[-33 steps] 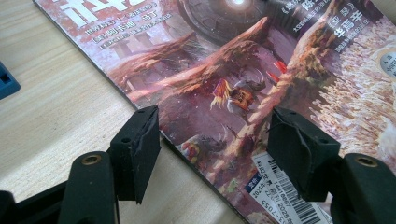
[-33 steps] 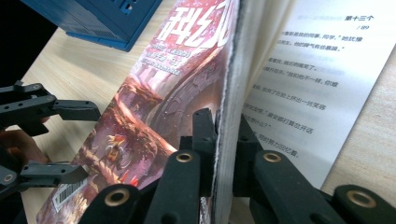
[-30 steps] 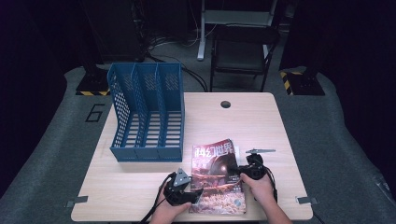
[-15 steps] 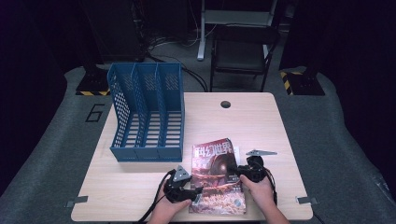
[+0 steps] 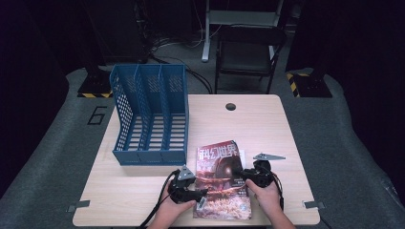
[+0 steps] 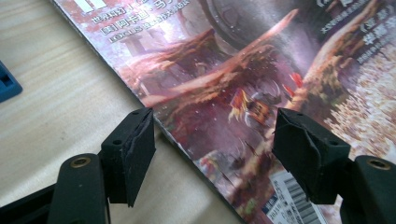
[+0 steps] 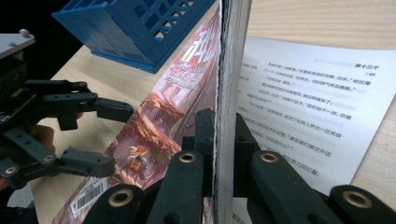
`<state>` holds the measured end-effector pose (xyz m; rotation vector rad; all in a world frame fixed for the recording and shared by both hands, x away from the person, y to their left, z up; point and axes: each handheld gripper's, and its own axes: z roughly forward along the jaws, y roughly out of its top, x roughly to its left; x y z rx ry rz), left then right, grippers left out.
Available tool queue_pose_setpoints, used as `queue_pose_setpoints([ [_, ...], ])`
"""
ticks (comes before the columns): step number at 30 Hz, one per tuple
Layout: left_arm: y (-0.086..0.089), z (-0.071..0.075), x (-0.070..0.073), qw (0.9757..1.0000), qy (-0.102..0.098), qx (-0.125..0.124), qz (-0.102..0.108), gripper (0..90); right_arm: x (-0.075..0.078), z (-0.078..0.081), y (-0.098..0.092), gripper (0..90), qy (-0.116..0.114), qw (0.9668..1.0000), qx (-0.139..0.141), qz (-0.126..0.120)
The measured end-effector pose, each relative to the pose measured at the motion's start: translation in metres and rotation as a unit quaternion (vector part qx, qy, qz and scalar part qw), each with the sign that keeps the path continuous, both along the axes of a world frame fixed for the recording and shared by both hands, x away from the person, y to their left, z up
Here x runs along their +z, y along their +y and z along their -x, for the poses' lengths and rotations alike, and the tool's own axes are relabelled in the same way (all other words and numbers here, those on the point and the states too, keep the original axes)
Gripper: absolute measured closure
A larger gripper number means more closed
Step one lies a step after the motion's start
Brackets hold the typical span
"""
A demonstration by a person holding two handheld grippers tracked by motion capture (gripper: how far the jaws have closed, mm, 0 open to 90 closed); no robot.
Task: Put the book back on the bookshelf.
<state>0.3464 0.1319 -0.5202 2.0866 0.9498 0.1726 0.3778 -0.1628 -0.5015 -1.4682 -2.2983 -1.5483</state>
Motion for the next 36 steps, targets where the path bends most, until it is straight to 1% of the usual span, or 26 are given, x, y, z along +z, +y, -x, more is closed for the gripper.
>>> queue_pose_setpoints([
  [1, -0.001, -0.001, 0.001, 1.0, -0.003, 0.003, 0.003, 29.3, 0.001, 0.001, 0.0, 86.0, -0.003, 1.0, 0.001, 0.0],
  [2, -0.001, -0.003, 0.002, 1.0, -0.001, 0.002, 0.004, 29.3, 0.002, 0.002, 0.0, 86.0, -0.006, 1.0, -0.002, -0.003],
  [3, -0.001, -0.005, 0.003, 1.0, -0.003, 0.002, 0.002, 29.2, 0.003, 0.002, 0.0, 86.0, -0.007, 1.0, -0.001, -0.005],
  [4, -0.001, -0.007, 0.004, 1.0, -0.003, 0.006, 0.006, 29.2, 0.003, 0.003, 0.0, 86.0, -0.012, 0.9999, -0.001, -0.007],
  [6, -0.001, -0.011, 0.006, 1.0, -0.002, 0.005, 0.007, 28.8, 0.005, 0.004, -0.001, 86.0, -0.019, 0.9998, 0.001, -0.011],
  [7, -0.001, -0.012, 0.006, 0.9999, -0.002, 0.009, 0.009, 28.8, 0.006, 0.006, -0.001, 86.0, -0.016, 0.9998, 0.001, -0.014],
  [8, -0.001, -0.014, 0.007, 0.9999, 0.003, 0.01, 0.011, 28.5, 0.006, 0.006, -0.002, 86.0, -0.021, 0.9997, 0.003, -0.015],
  [9, -0.001, -0.016, 0.007, 0.9999, 0.003, 0.01, 0.013, 28.3, 0.007, 0.006, -0.002, 86.0, -0.026, 0.9995, 0.004, -0.019],
  [10, 0.0, -0.018, 0.008, 0.9998, 0.007, 0.009, 0.013, 28.1, 0.008, 0.008, -0.003, 86.0, -0.023, 0.9995, 0.007, -0.022],
  [11, -0.001, -0.02, 0.007, 0.9998, 0.007, 0.011, 0.015, 26.8, 0.009, 0.009, -0.003, 86.0, -0.029, 0.9993, 0.008, -0.023],
  [13, -0.001, -0.023, 0.006, 0.9996, 0.021, 0.009, 0.017, 25.7, 0.01, 0.009, -0.004, 85.9, -0.032, 0.9992, 0.008, -0.024],
  [15, -0.003, -0.026, 0.004, 0.9989, 0.035, 0.008, 0.03, 25.5, 0.011, 0.01, -0.004, 86.0, -0.036, 0.999, 0.011, -0.026],
  [16, -0.003, -0.028, 0.003, 0.9989, 0.037, 0.004, 0.03, 23.4, 0.012, 0.011, -0.004, 86.0, -0.044, 0.9984, 0.015, -0.032],
  [17, -0.006, -0.027, 0.002, 0.9981, 0.044, 0.012, 0.041, 23.4, 0.012, 0.011, -0.004, 86.0, -0.044, 0.9984, 0.015, -0.032],
  [18, -0.006, -0.028, 0.003, 0.9977, 0.05, 0.007, 0.046, 23.3, 0.013, 0.012, -0.004, 86.0, -0.046, 0.9984, 0.016, -0.03],
  [20, -0.008, -0.031, 0.002, 0.9972, 0.051, 0.003, 0.054, 23.3, 0.014, 0.014, -0.004, 85.9, -0.049, 0.9982, 0.017, -0.029],
  [21, -0.008, -0.031, 0.003, 0.9966, 0.058, 0.004, 0.058, 23.3, 0.014, 0.015, -0.004, 85.9, -0.049, 0.9981, 0.018, -0.031],
  [24, -0.01, -0.034, 0.004, 0.9967, 0.058, 0.0, 0.057, 22.7, 0.015, 0.016, -0.005, 86.0, -0.05, 0.998, 0.018, -0.033],
  [25, -0.011, -0.034, 0.004, 0.9964, 0.06, 0.001, 0.059, 22.5, 0.015, 0.016, -0.005, 85.9, -0.054, 0.9978, 0.02, -0.034],
  [26, -0.012, -0.035, 0.004, 0.9963, 0.059, 0.004, 0.063, 22.5, 0.015, 0.017, -0.005, 85.9, -0.053, 0.9978, 0.019, -0.035],
  [31, -0.012, -0.039, 0.003, 0.9946, 0.073, -0.005, 0.073, 22.5, 0.016, 0.018, -0.006, 85.9, -0.059, 0.9973, 0.021, -0.038],
  [33, -0.013, -0.039, 0.002, 0.9942, 0.074, -0.004, 0.078, 22.4, 0.017, 0.018, -0.006, 85.9, -0.057, 0.9974, 0.021, -0.039],
  [35, -0.013, -0.041, 0.003, 0.9941, 0.076, -0.009, 0.077, 22.2, 0.017, 0.019, -0.006, 85.9, -0.06, 0.9971, 0.023, -0.041],
  [36, -0.014, -0.041, 0.003, 0.9943, 0.075, -0.006, 0.076, 21.7, 0.018, 0.019, -0.006, 85.9, -0.061, 0.9971, 0.023, -0.04],
])
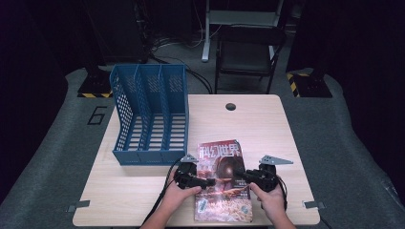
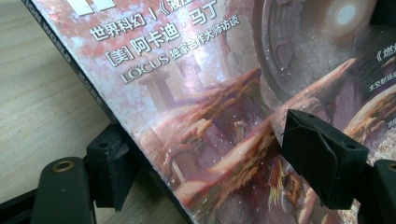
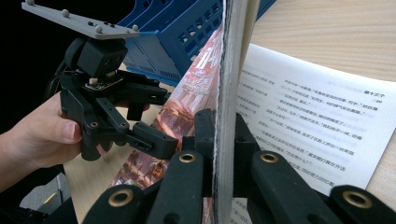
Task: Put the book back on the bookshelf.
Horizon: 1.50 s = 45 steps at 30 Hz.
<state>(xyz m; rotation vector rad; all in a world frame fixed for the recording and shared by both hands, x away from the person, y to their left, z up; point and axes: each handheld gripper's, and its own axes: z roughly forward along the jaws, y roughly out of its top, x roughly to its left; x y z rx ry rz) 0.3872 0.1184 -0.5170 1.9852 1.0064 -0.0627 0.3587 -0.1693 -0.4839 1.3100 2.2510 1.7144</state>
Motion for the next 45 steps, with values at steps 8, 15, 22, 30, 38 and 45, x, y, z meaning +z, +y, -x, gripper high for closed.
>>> queue_pose_setpoints([
  [8, 0.0, 0.0, 0.002, 1.0, 0.001, -0.002, 0.0, 22.6, -0.001, -0.001, -0.001, 85.9, 0.0, 1.0, 0.003, -0.004],
  [15, 0.007, 0.0, 0.007, 0.9999, 0.007, 0.006, 0.011, 32.8, 0.0, -0.001, -0.003, 85.9, 0.003, 1.0, 0.001, -0.009],
  [22, 0.011, 0.002, 0.012, 0.9997, 0.005, 0.015, 0.02, 42.9, 0.0, -0.001, -0.004, 85.8, 0.005, 0.9999, 0.001, -0.009],
  [30, 0.016, 0.006, 0.025, 0.9996, -0.004, 0.014, 0.023, 59.5, 0.0, -0.002, -0.006, 85.7, 0.006, 1.0, 0.0, -0.004],
  [38, 0.016, 0.011, 0.034, 0.9996, -0.011, 0.017, 0.019, 66.8, 0.001, -0.003, -0.005, 85.6, 0.011, 0.9999, 0.001, -0.004],
  [45, 0.019, 0.012, 0.04, 0.9996, -0.012, 0.015, 0.023, 69.3, 0.003, -0.004, -0.005, 85.6, 0.013, 0.9999, 0.003, -0.006],
])
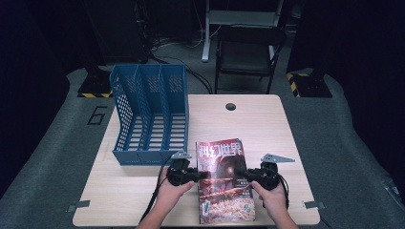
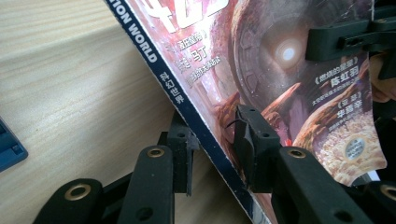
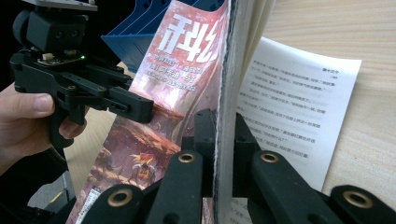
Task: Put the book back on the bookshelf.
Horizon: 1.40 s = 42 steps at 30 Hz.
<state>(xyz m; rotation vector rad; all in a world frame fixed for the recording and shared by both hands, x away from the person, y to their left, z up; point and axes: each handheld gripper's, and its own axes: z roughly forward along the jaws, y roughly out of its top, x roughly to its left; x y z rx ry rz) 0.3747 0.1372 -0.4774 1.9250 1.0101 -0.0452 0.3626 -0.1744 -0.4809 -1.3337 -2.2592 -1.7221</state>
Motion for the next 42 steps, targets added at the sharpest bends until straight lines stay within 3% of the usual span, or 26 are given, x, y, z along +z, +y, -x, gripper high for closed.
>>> queue_pose_setpoints([
  [9, 0.003, 0.005, 0.015, 0.9994, -0.024, -0.022, -0.01, 71.2, 0.008, 0.0, -0.002, 85.7, -0.007, 1.0, 0.004, -0.003],
  [11, 0.004, 0.007, 0.017, 0.9996, -0.019, -0.02, -0.004, 71.7, 0.01, 0.001, -0.001, 85.7, -0.011, 0.9999, -0.002, 0.002],
  [19, 0.009, 0.008, 0.026, 0.9986, -0.032, -0.038, -0.016, 72.9, 0.017, 0.002, 0.002, 85.8, -0.026, 0.9996, 0.001, 0.009],
  [32, 0.007, 0.015, 0.046, 0.9977, -0.058, -0.036, -0.006, 77.7, 0.026, 0.001, 0.0, 85.4, -0.032, 0.9994, -0.01, 0.001],
  [37, 0.007, 0.017, 0.054, 0.9959, -0.087, -0.026, -0.001, 80.7, 0.032, 0.002, -0.001, 85.2, -0.04, 0.999, -0.019, -0.001],
  [42, 0.007, 0.019, 0.061, 0.9948, -0.097, -0.03, -0.005, 82.6, 0.037, 0.004, -0.002, 84.8, -0.04, 0.9989, -0.024, -0.003],
])
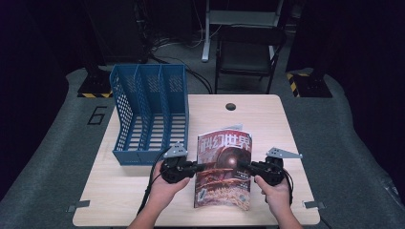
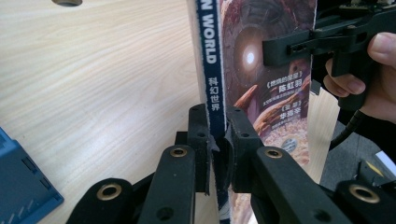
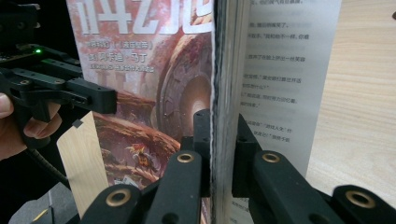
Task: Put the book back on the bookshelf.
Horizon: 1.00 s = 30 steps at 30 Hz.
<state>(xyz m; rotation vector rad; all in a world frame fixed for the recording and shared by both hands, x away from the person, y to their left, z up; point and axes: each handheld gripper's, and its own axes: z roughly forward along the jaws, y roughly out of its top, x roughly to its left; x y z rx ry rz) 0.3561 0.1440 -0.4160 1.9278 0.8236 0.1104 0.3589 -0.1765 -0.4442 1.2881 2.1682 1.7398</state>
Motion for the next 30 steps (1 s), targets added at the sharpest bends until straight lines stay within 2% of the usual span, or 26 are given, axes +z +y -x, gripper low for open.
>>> queue_pose_setpoints([
  [2, 0.0, -0.001, 0.002, 0.9999, -0.008, -0.002, -0.011, 82.9, 0.002, 0.001, 0.001, 85.0, -0.007, 1.0, -0.004, 0.002],
  [5, 0.0, -0.002, 0.003, 0.9999, -0.008, 0.006, -0.014, 83.0, 0.008, 0.002, 0.003, 85.4, -0.025, 0.9995, -0.006, 0.021],
  [9, 0.001, -0.001, 0.008, 0.9993, -0.027, 0.007, -0.024, 82.9, 0.016, 0.004, 0.006, 85.6, -0.044, 0.9983, -0.005, 0.037],
  [15, 0.0, 0.001, 0.011, 0.9987, -0.042, 0.007, -0.027, 82.8, 0.022, 0.007, 0.008, 85.6, -0.079, 0.9952, -0.021, 0.054],
  [17, 0.0, 0.001, 0.012, 0.9983, -0.047, 0.003, -0.033, 82.9, 0.024, 0.009, 0.009, 85.7, -0.086, 0.9944, -0.023, 0.058],
  [23, -0.003, 0.004, 0.015, 0.9968, -0.063, 0.011, -0.047, 82.9, 0.025, 0.009, 0.009, 85.7, -0.097, 0.993, -0.026, 0.063],
  [24, -0.003, 0.005, 0.015, 0.9969, -0.06, 0.011, -0.049, 82.9, 0.025, 0.01, 0.01, 85.7, -0.1, 0.9926, -0.027, 0.064],
  [30, -0.003, 0.005, 0.012, 0.9962, -0.069, 0.012, -0.051, 83.2, 0.022, 0.009, 0.01, 85.6, -0.11, 0.9911, -0.024, 0.071],
])
